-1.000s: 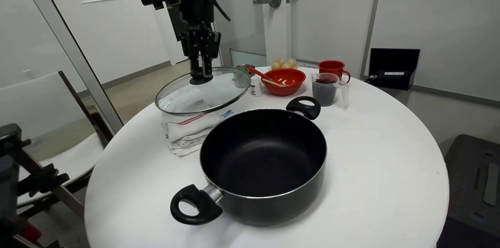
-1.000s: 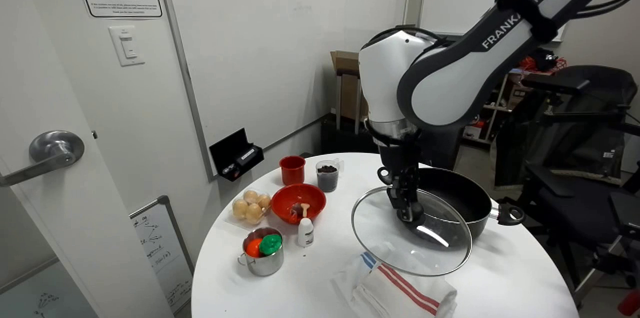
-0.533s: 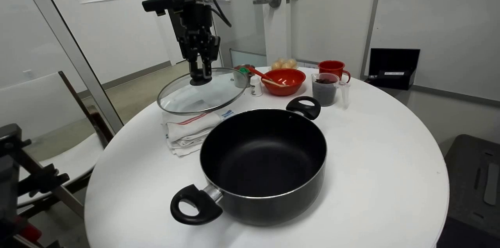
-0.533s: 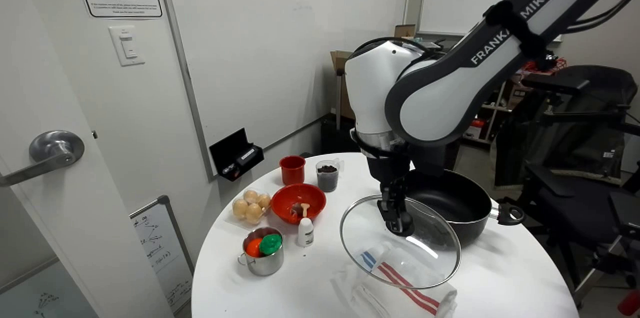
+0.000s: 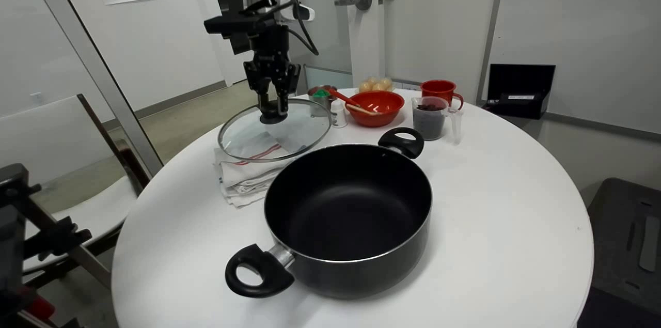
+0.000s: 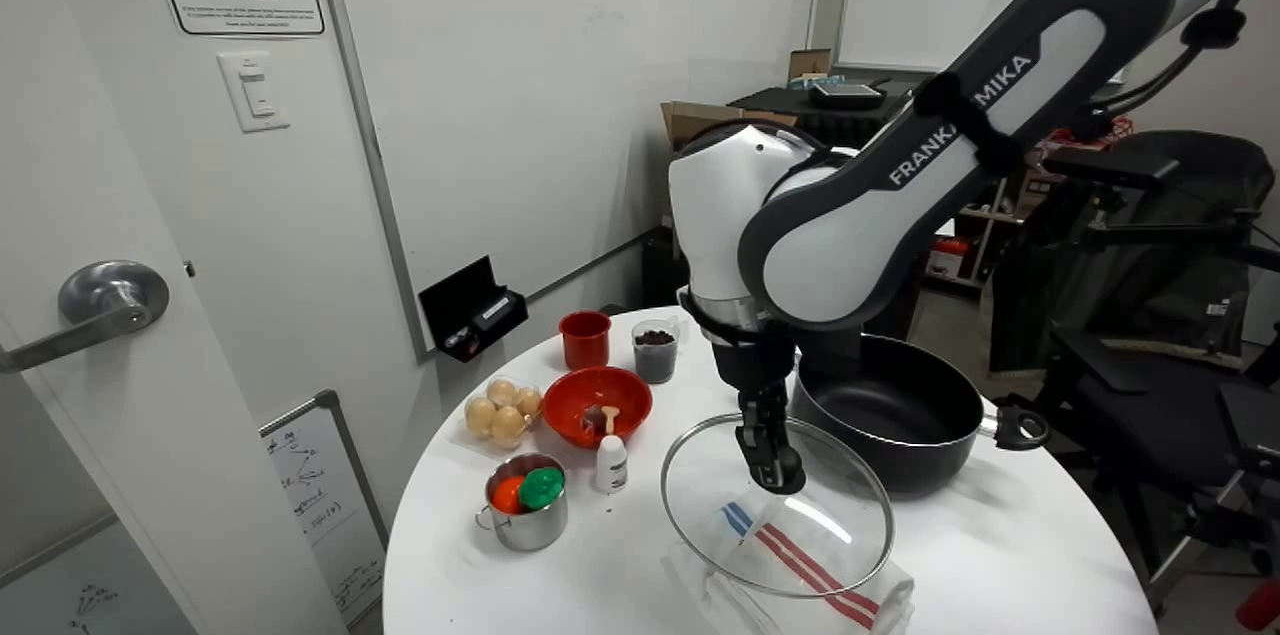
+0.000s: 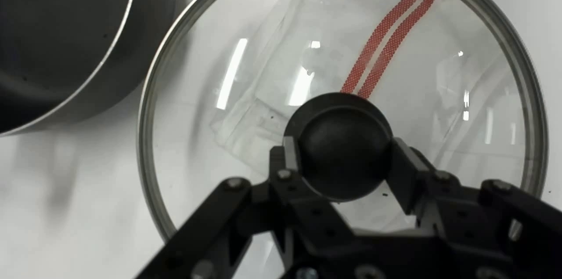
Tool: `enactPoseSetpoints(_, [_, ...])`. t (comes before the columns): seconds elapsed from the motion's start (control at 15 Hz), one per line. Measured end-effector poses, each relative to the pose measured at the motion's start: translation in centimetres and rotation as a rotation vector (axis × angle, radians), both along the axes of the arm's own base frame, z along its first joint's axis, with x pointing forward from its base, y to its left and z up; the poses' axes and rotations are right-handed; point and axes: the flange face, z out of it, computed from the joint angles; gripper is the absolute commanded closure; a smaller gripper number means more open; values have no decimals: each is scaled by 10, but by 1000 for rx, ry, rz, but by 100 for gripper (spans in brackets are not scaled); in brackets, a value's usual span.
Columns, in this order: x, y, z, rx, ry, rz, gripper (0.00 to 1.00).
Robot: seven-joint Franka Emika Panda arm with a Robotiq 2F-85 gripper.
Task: Remove the lid from the pot and place it on the table
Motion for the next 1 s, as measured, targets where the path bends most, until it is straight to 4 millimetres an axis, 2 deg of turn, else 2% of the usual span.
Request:
enactPoseSetpoints(0.6, [13,0,-46,27,-31,28,75])
enactPoseSetpoints(1.0, [20,-2,-64,23,-32,30,75])
